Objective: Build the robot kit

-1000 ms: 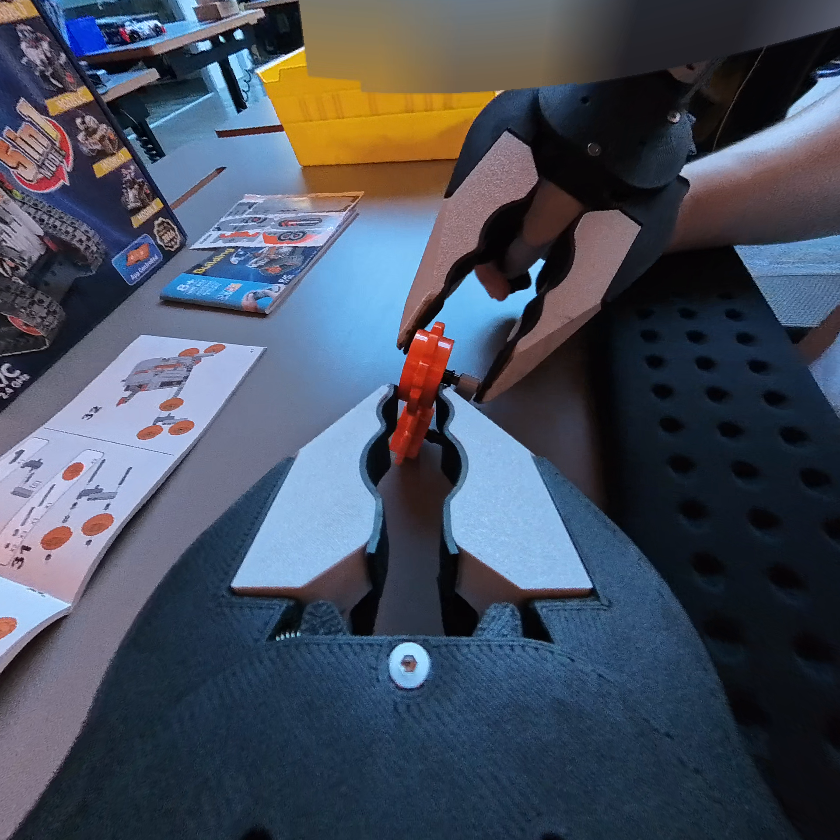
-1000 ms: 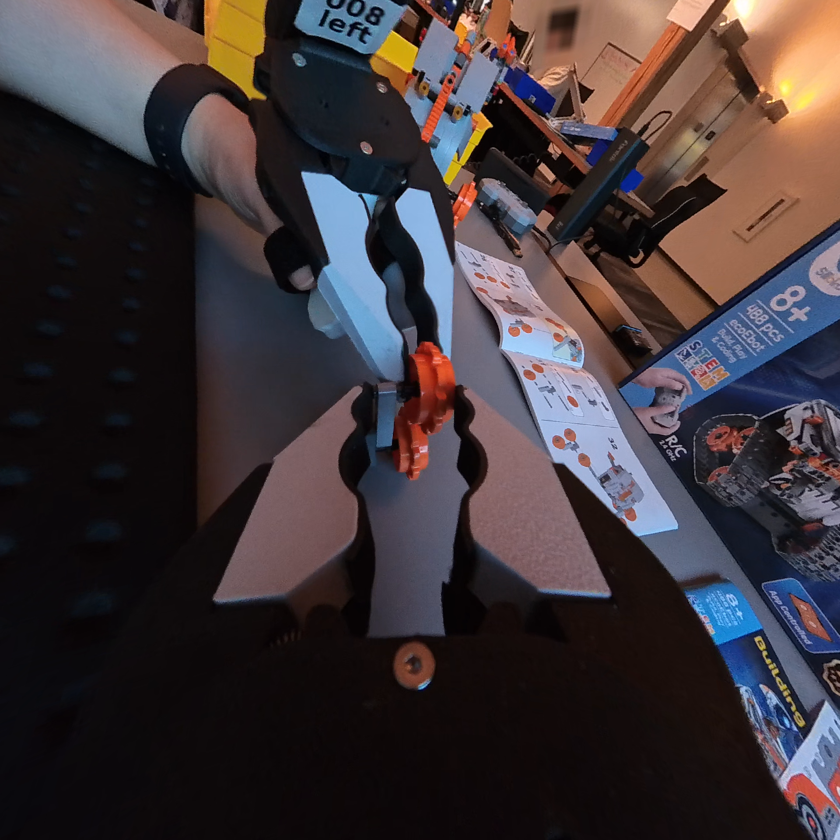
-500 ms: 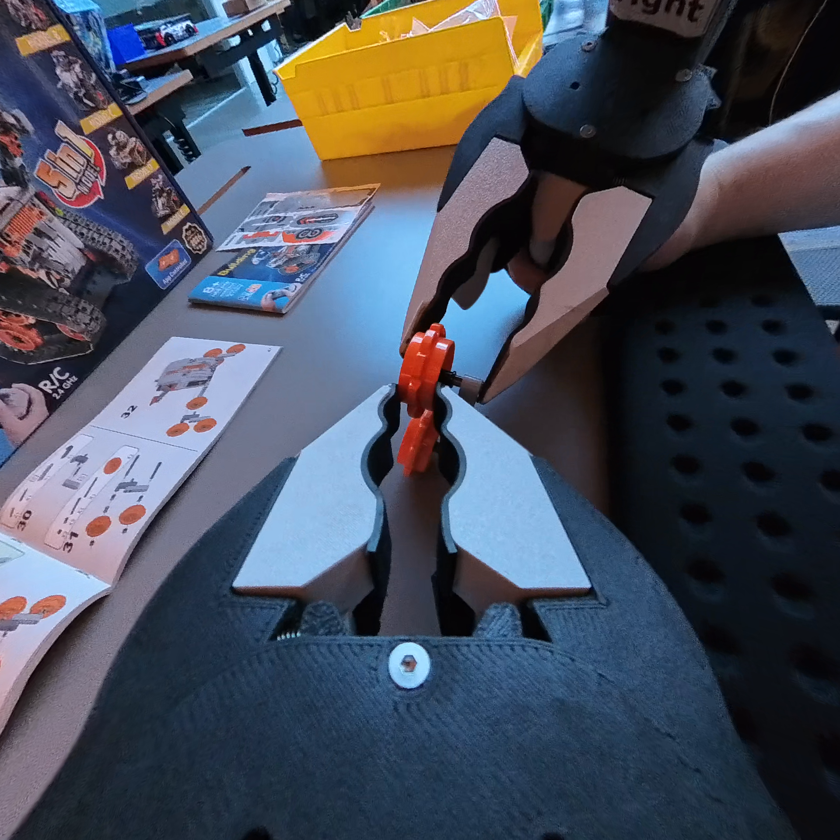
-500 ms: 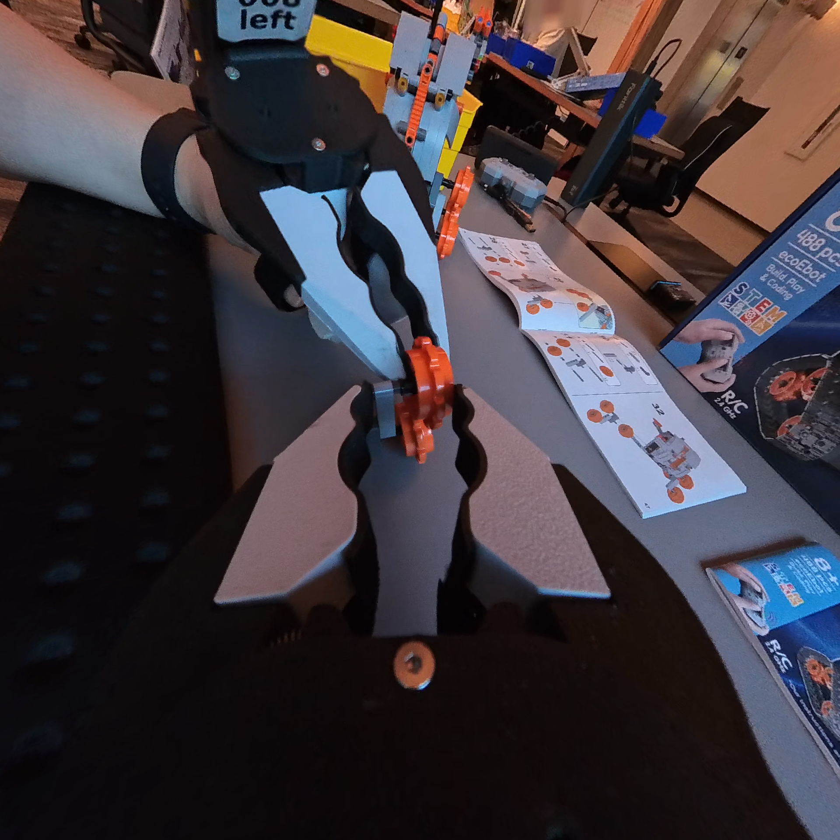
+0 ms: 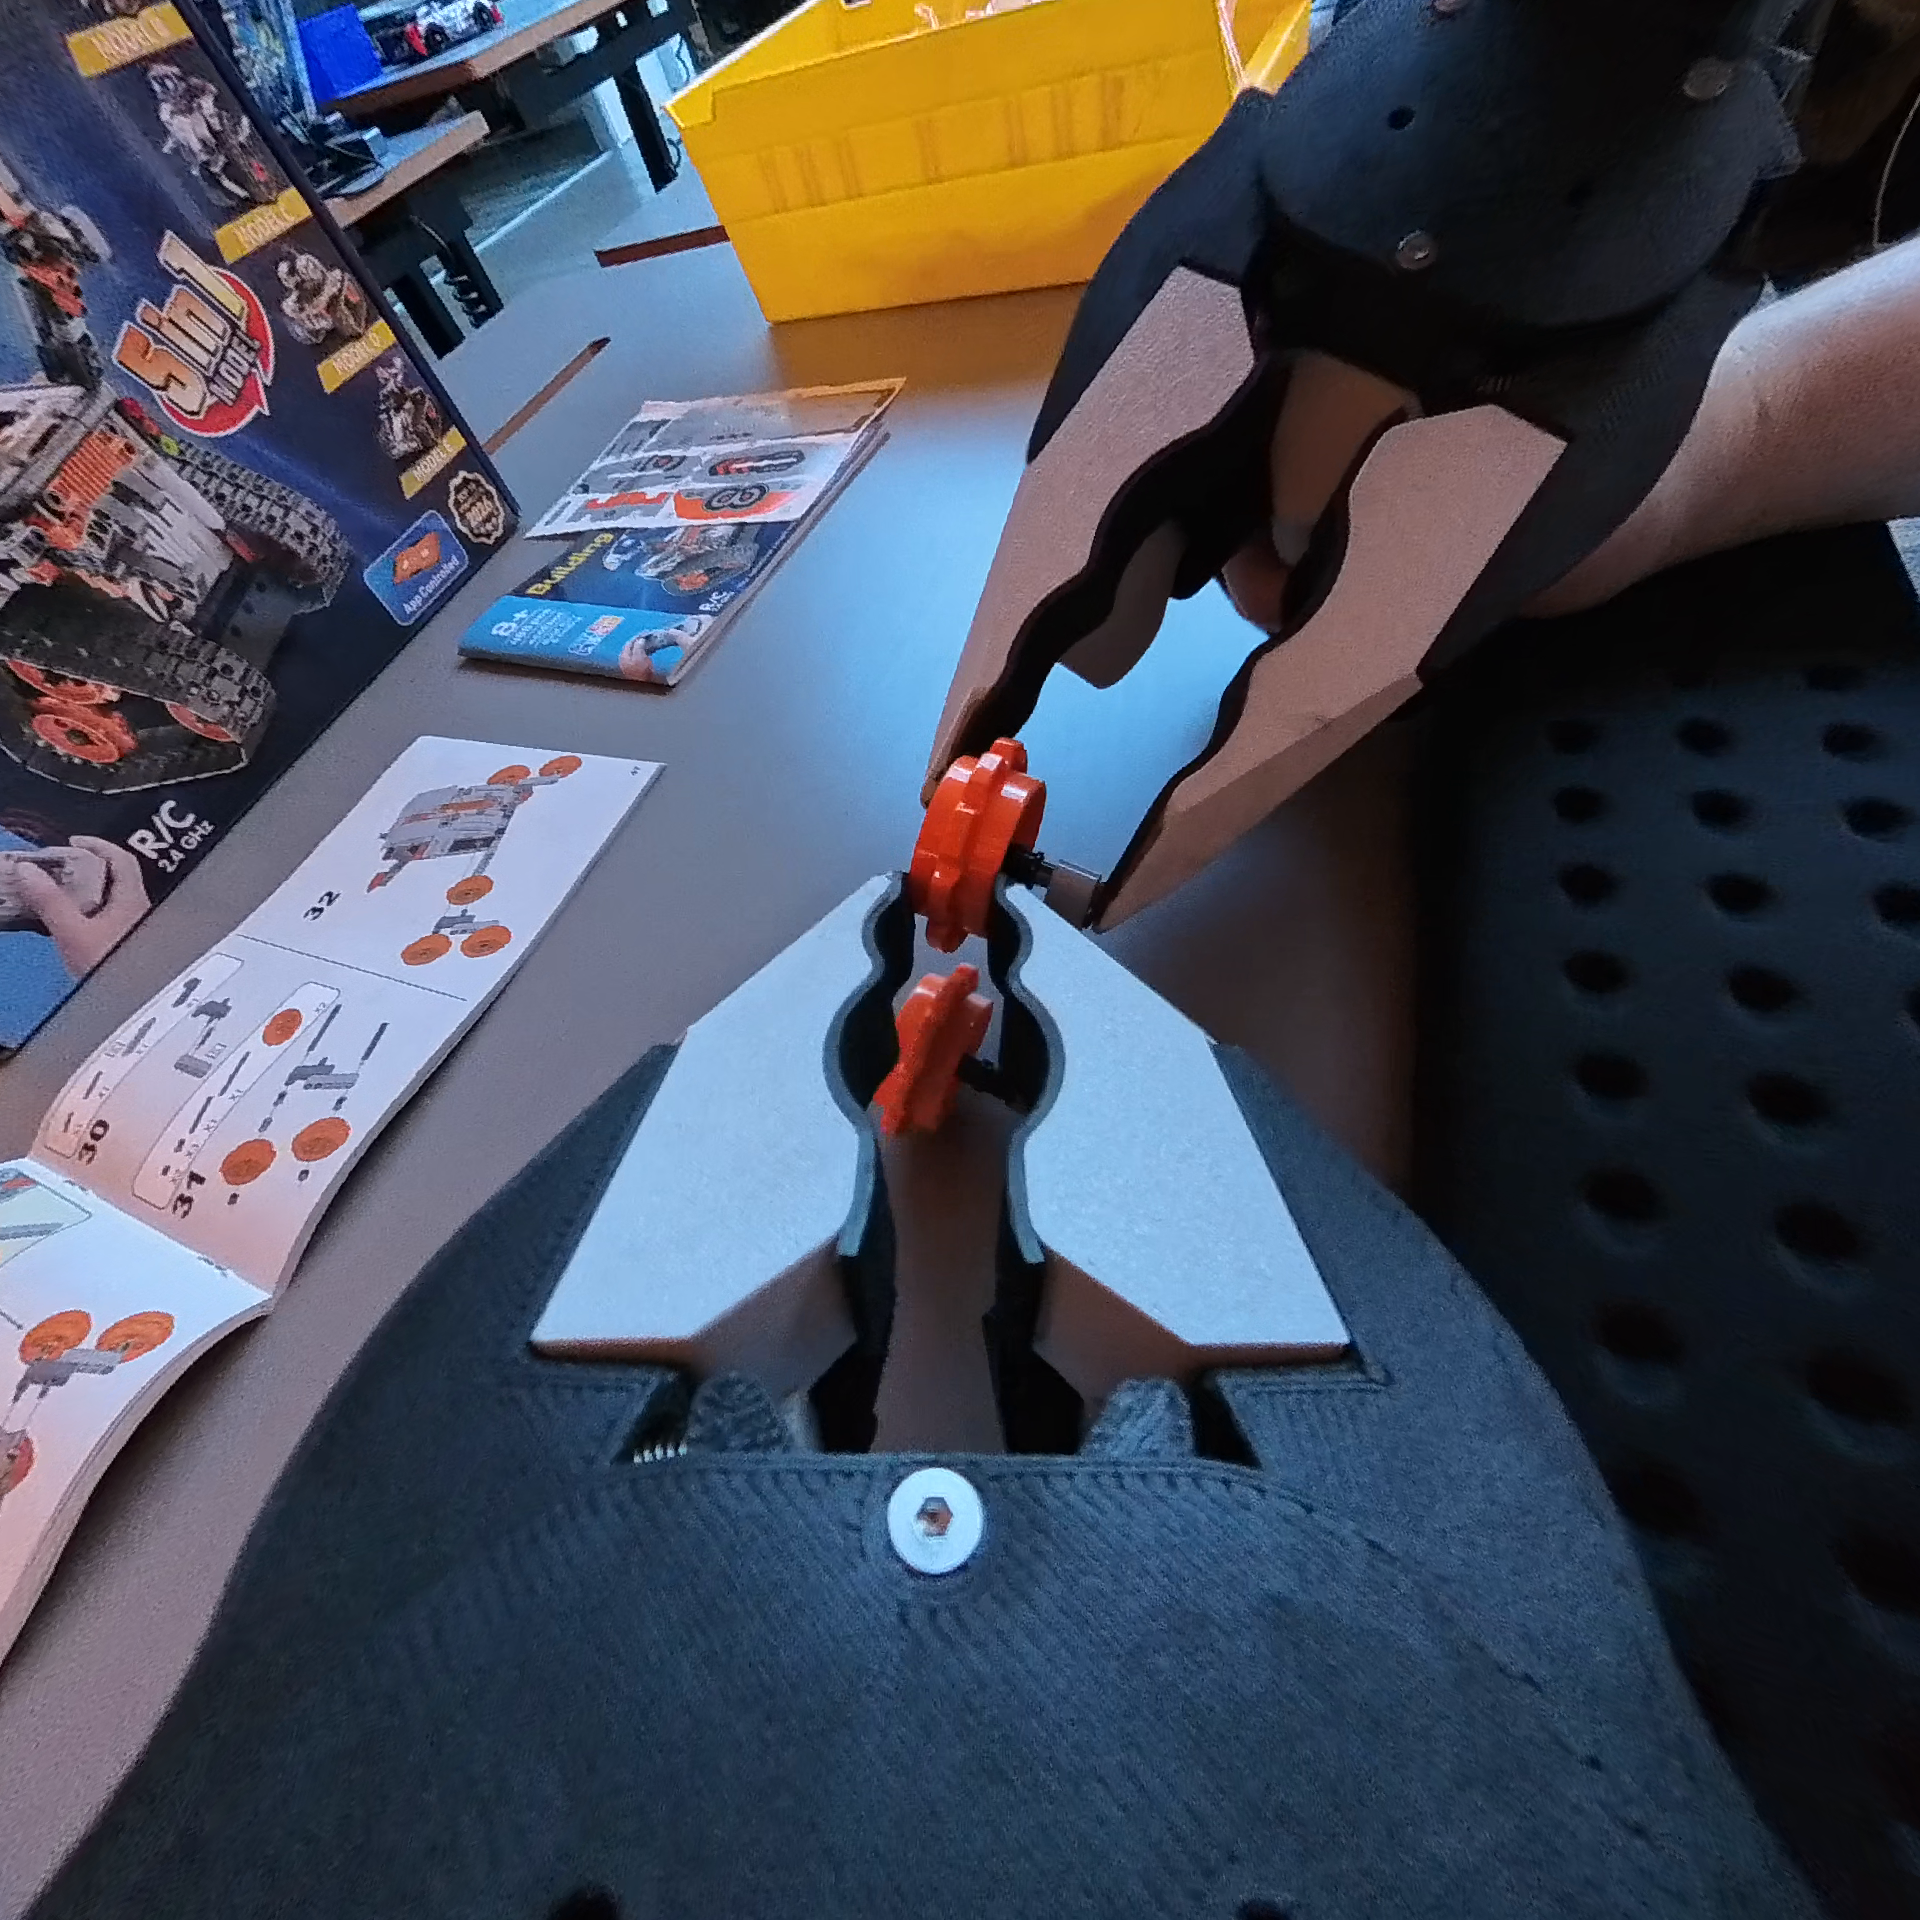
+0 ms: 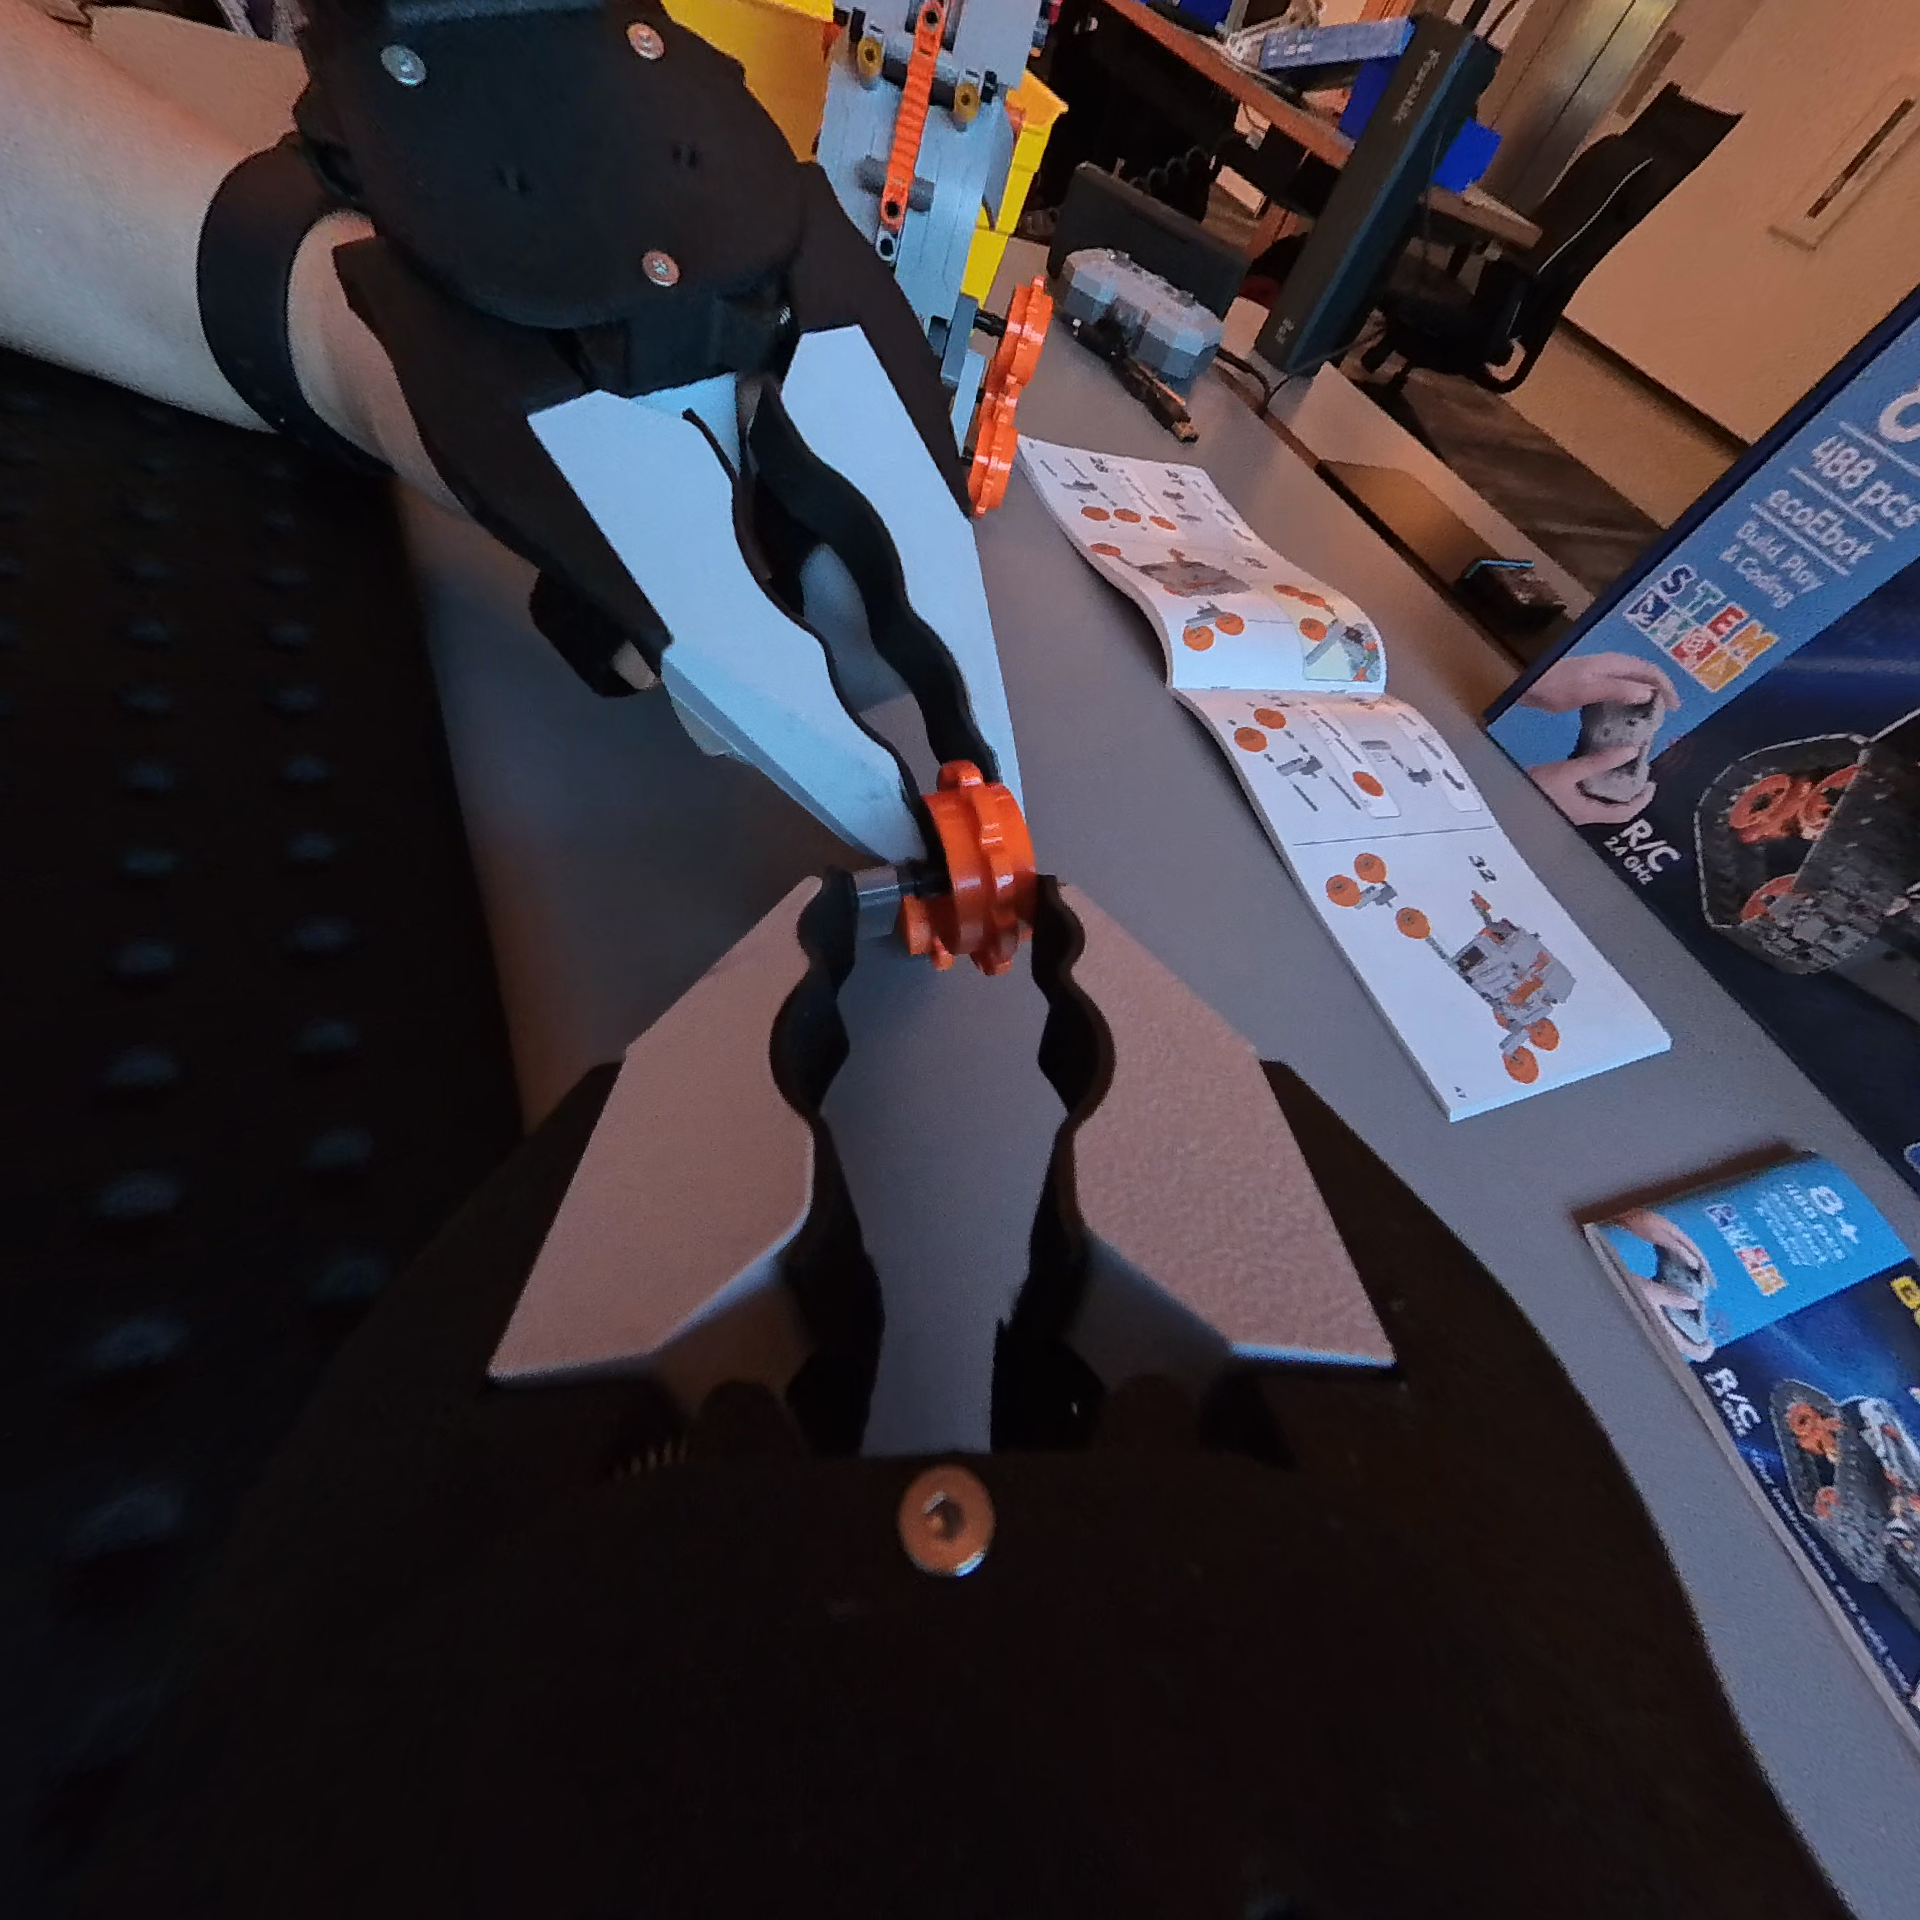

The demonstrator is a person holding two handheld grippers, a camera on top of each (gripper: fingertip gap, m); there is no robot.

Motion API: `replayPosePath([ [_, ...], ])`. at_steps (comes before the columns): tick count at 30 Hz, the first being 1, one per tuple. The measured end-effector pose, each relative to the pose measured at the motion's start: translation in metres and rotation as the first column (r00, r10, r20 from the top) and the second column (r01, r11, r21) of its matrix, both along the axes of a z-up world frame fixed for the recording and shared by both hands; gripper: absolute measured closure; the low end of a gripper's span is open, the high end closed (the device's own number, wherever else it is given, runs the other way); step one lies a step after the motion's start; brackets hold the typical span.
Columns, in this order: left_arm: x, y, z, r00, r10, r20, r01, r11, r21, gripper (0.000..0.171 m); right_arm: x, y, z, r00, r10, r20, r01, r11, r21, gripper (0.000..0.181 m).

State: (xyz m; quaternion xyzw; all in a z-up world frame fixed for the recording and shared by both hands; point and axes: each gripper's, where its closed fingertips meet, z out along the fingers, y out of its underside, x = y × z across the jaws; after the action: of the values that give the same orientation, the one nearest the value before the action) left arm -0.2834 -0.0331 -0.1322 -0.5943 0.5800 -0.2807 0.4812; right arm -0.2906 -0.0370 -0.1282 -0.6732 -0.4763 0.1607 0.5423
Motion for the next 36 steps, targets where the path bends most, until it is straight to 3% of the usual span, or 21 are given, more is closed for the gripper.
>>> replayPosePath([
  [11,0.001,0.003,-0.002,0.999,0.033,0.000,-0.033,0.999,-0.008,0.160,0.000,0.002,-0.002,1.000,-0.020,0.004,0.020,0.999,-0.026,0.147],
  [19,-0.003,0.008,-0.002,0.999,0.029,-0.037,-0.026,0.997,0.074,0.159,-0.004,0.006,-0.003,1.000,-0.017,0.013,0.017,0.999,-0.030,0.146],
  [23,-0.012,0.006,0.000,0.999,-0.044,-0.015,0.043,0.995,-0.086,0.159,-0.005,0.008,0.000,0.993,-0.045,0.112,0.031,0.992,0.122,0.146],
  [25,-0.015,0.005,0.010,0.996,-0.065,0.065,0.078,0.972,-0.222,0.153,-0.005,0.008,0.002,0.990,-0.058,0.132,0.036,0.986,0.164,0.147],
  [27,-0.017,0.005,0.022,0.985,-0.063,0.163,0.129,0.888,-0.441,0.134,-0.003,0.011,0.007,0.980,-0.099,0.174,0.050,0.963,0.263,0.147],
  [30,-0.015,0.006,0.049,0.930,0.000,0.367,0.265,0.691,-0.673,0.123,-0.009,0.007,0.010,0.957,-0.122,0.264,0.005,0.914,0.405,0.147],
  [31,-0.013,0.004,0.052,0.921,0.000,0.390,0.285,0.683,-0.673,0.123,-0.012,0.005,0.011,0.950,-0.122,0.289,-0.019,0.896,0.443,0.147],
  [34,-0.005,0.002,0.031,0.960,-0.017,0.281,0.194,0.764,-0.615,0.121,-0.017,0.002,0.016,0.947,-0.126,0.297,-0.042,0.865,0.500,0.147],
  [36,0.000,-0.008,0.031,0.956,-0.047,0.291,0.231,0.731,-0.642,0.125,-0.019,0.000,0.019,0.948,-0.121,0.293,-0.052,0.853,0.520,0.147],
])
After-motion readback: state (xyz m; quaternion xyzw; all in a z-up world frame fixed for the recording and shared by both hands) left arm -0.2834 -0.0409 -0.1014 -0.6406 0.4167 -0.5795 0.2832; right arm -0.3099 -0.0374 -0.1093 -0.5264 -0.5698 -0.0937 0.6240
